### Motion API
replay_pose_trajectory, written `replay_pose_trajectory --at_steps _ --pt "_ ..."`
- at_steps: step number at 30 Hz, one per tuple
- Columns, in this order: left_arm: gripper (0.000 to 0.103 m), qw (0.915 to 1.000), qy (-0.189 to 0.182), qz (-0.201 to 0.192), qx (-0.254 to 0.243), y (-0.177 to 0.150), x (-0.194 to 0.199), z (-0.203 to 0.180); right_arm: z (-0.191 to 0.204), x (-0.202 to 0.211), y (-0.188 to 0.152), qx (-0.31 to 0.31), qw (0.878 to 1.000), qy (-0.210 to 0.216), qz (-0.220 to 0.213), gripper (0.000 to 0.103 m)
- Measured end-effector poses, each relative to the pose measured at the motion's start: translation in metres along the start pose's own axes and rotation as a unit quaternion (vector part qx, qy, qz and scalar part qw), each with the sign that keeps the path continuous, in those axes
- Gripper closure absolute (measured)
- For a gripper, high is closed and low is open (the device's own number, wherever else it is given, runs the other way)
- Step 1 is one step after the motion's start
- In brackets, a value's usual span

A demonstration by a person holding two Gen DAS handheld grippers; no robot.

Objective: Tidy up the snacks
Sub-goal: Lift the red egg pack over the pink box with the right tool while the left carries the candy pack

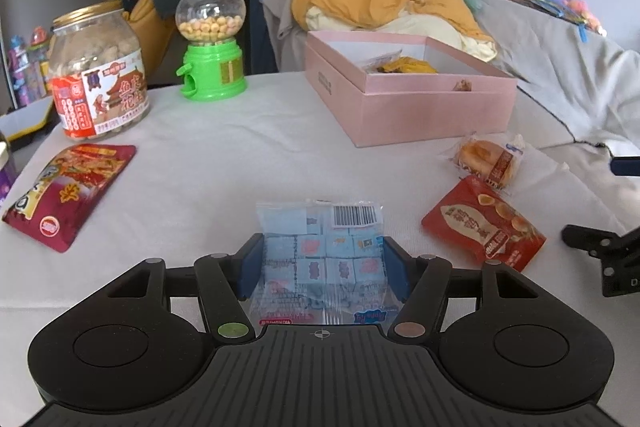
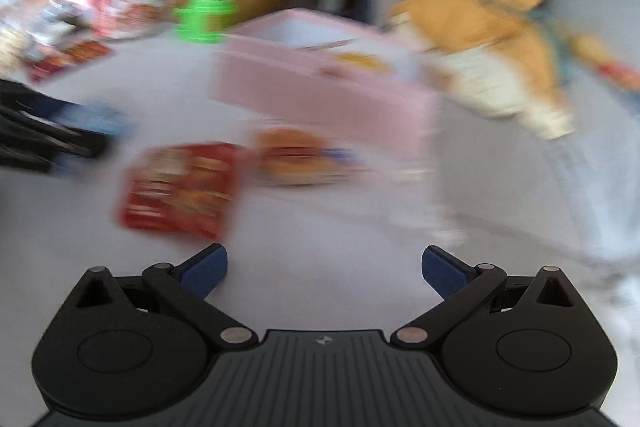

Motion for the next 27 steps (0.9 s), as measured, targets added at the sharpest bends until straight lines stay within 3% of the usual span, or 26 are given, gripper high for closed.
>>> replay_pose_trajectory --at_steps 2,4,7,9,16,21,24,27 --pt "0.036 1.0 -0.005 -0.002 0.008 0.0 0.0 0.002 -0.005 0.008 -0.004 0.014 1.0 -0.02 -0.009 0.001" --pt "0.036 0.9999 -0.009 -0.003 0.014 0.0 0.0 0.003 -0.004 0.014 -0.006 -0.022 0.999 0.033 -0.001 0.001" --pt "0.036 0.9998 -0.009 -0.003 0.015 0.001 0.0 0.004 0.004 0.017 0.0 -0.096 0.986 0.137 0.015 0.001" --pt "0.036 0.9998 -0.009 -0.003 0.015 0.001 0.0 0.004 0.013 0.015 0.008 -0.12 0.978 0.171 0.015 0.001" --pt "0.036 0.9997 -0.012 -0.006 0.021 0.0 0.002 0.004 0.074 -0.014 0.028 -0.044 0.984 0.172 0.022 0.009" --pt "0.037 0.9987 -0.023 -0.01 0.044 0.0 0.003 0.01 0.079 -0.033 0.045 -0.044 0.98 0.19 0.031 0.009" --pt "0.037 0.9987 -0.022 -0.01 0.044 0.0 0.003 0.01 0.073 -0.028 0.045 -0.049 0.981 0.186 0.033 0.032" --pt "0.037 0.9989 -0.021 -0.01 0.042 0.0 0.004 0.01 0.059 -0.016 0.04 -0.06 0.98 0.189 0.035 0.032"
Point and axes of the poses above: each gripper's, at about its wrist camera, not at the fingertips, and x roughly against the way its jaws point, z to its left, y to its top, the point moved 8 cm from there along -x, roughly the way its jaws point, and after that the axes turned 1 degree about y, right-handed, at the moved point
